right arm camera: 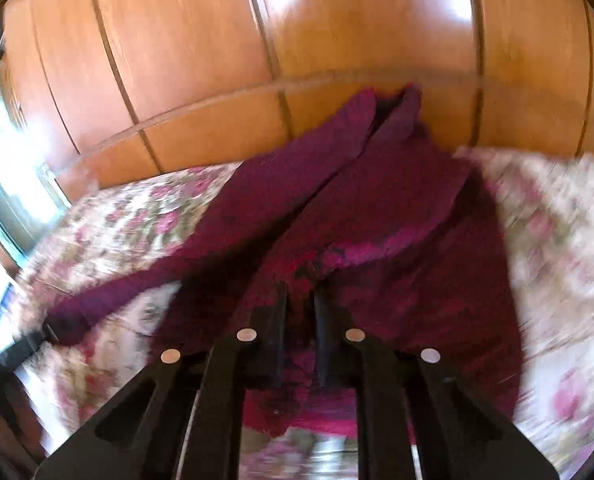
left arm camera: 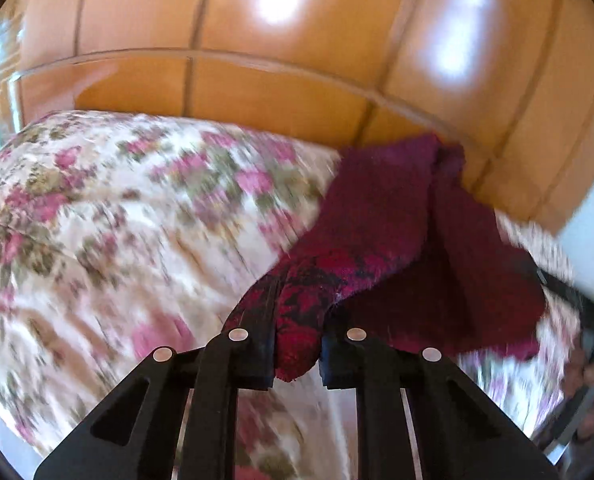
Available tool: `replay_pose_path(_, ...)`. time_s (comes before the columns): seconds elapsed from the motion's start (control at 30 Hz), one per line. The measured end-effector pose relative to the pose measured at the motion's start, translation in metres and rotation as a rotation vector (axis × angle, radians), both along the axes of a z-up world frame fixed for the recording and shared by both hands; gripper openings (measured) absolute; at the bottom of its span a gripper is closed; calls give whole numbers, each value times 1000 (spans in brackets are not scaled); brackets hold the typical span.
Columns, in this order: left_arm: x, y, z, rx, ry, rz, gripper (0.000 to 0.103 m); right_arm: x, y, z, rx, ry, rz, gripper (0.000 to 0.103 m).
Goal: Fold small clothes
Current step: 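Grasp the red sweater's shoulders with both grippers and lift it, then shake out and lay the red sweater flat on the bed with both grippers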
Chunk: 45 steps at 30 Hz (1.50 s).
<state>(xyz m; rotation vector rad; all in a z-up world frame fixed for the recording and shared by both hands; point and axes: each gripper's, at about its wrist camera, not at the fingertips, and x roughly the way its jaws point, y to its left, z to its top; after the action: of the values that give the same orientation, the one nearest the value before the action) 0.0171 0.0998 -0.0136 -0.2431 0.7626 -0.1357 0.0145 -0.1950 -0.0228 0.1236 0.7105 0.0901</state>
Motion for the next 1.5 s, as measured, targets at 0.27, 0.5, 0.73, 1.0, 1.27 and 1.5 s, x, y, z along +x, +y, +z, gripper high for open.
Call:
replay_pose_path(0.27, 97, 74, 37, 22, -29, 243, 14, 2, -157, 50, -102, -106, -398, 0)
replay_pose_path(0.5, 195, 117, 37, 174, 66, 464, 13, 36, -287, 31, -123, 32, -702, 4)
replay_pose_path(0.73, 234, 120, 2, 301, 185, 511, 15, 35, -250, 9, -62, 66, -537, 70)
replay_pose_path(1.0, 214, 129, -22, 291, 222, 544, 45, 68, -123, -70, 254, 296, -100, 73)
replay_pose_path(1.27, 138, 99, -17, 159, 117, 332, 45, 59, -73, -41, -24, 209, 10, 13)
replay_pose_path(1.5, 92, 27, -47, -21, 160, -78, 45, 61, -129, 6, -596, 83, -170, 11)
